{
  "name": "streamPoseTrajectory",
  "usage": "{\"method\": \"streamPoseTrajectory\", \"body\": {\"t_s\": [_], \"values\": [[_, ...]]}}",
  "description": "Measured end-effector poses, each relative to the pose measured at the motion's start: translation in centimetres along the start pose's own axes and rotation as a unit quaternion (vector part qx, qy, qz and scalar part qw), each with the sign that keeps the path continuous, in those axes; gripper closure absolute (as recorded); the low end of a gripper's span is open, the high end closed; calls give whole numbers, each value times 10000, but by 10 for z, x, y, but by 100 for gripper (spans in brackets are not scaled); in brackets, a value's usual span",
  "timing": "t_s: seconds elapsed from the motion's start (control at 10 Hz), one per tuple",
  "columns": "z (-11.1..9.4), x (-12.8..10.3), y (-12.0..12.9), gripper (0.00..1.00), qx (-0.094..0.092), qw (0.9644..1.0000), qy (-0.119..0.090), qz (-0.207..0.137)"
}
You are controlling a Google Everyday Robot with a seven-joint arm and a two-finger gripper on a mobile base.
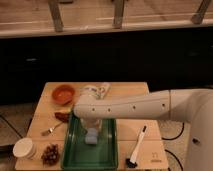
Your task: Place sponge in tray
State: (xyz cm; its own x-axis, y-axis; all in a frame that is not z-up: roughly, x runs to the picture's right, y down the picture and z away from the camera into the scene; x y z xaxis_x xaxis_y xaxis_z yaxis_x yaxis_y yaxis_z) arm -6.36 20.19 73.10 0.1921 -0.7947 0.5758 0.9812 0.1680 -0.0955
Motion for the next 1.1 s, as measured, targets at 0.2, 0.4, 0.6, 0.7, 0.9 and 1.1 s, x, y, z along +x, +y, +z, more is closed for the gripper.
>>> {"method": "streamPoseTrajectory", "body": {"t_s": [0.2, 0.4, 0.6, 0.7, 0.9, 1.1], "values": [[0, 0, -1, 47, 7, 10000, -2, -46], [-1, 1, -3, 36, 20, 10000, 2, -89], [-2, 3, -7, 30, 28, 9999, 7, -153], [-3, 3, -7, 30, 23, 9999, 0, -158], [-4, 4, -8, 30, 20, 9998, -18, -189], [-4, 3, -9, 30, 22, 9998, -22, -201]]}}
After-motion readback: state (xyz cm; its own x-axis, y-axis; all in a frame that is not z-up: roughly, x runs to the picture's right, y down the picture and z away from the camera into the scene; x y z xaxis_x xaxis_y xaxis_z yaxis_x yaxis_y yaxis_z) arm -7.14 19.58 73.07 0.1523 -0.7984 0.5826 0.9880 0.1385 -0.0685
